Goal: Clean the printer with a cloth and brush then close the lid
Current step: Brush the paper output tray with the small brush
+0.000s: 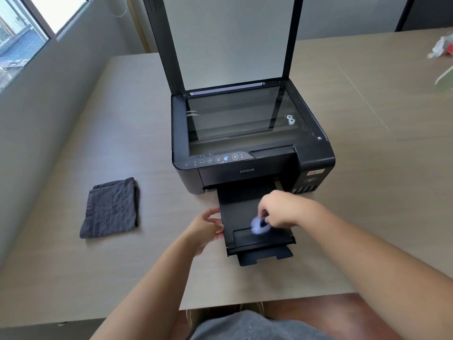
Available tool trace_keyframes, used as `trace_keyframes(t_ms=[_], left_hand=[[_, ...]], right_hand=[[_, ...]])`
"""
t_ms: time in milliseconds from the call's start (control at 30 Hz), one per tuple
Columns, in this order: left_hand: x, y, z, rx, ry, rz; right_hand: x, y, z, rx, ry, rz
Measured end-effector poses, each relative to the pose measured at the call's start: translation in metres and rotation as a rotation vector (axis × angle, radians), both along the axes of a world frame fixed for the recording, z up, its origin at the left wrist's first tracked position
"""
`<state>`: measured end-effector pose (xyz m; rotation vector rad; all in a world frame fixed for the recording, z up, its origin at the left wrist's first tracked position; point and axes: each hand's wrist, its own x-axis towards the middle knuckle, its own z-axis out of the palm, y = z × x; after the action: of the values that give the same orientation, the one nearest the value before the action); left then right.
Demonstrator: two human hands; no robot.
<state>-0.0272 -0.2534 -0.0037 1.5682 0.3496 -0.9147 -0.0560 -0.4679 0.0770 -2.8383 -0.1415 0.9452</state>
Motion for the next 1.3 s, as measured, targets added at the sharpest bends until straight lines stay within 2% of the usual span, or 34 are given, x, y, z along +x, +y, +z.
trace_keyframes(t_ms=[67,133,267,333,400,467,533,700,767,833,900,1000,1067,1167,1233,1300], left_hand=[[0.000,0.001,-0.002,-0.003,0.003,0.008],[0.000,0.000,-0.002,-0.013,0.002,0.021],[-0.001,-0.003,0.004,-0.015,-0.007,0.008],[-0.001,-0.003,0.003,-0.006,-0.006,0.000],[-0.001,-0.002,0.001,-0.017,-0.003,0.013],[-0.001,-0.001,0.000,-0.016,-0.004,0.014],[-0.001,0.000,0.000,-0.007,-0.010,0.005],[-0.003,-0.005,0.002,-0.009,-0.020,0.019],[-0.004,-0.005,0.004,0.001,-0.029,0.016],[-0.003,-0.005,0.001,0.008,-0.032,0.007],[-0.001,-0.002,-0.004,0.017,-0.032,-0.003],[0.000,0.001,-0.007,-0.002,-0.035,0.010],[-0.001,0.001,-0.006,-0.016,-0.035,0.012],[0.000,0.002,-0.004,-0.026,-0.029,0.002],[0.001,0.002,-0.004,-0.022,-0.035,0.003],[0.000,0.002,-0.005,-0.017,-0.043,-0.006]], right_hand=[[0.010,-0.017,0.005,-0.095,-0.109,-0.132],[0.022,-0.013,0.002,-0.089,-0.214,-0.250],[0.014,0.034,-0.019,0.179,-0.155,-0.138],[-0.006,0.041,-0.017,0.190,-0.093,-0.039],[-0.023,0.027,-0.010,0.079,-0.055,-0.025],[-0.036,0.003,-0.002,-0.096,0.013,-0.087],[-0.045,-0.006,0.003,-0.184,-0.001,-0.164],[-0.041,0.058,-0.014,0.092,-0.085,-0.124],[-0.041,0.074,-0.017,0.096,-0.098,-0.028],[-0.045,0.065,-0.009,0.158,-0.058,-0.013],[-0.050,0.037,-0.001,0.199,0.072,-0.059],[-0.055,-0.020,0.011,-0.081,0.139,-0.131],[-0.059,-0.046,0.020,-0.164,0.104,-0.276],[-0.060,-0.066,0.031,0.046,-0.095,-0.546],[-0.062,-0.071,0.041,0.330,-0.260,-0.637],[-0.067,-0.067,0.055,0.739,-0.305,-0.702]])
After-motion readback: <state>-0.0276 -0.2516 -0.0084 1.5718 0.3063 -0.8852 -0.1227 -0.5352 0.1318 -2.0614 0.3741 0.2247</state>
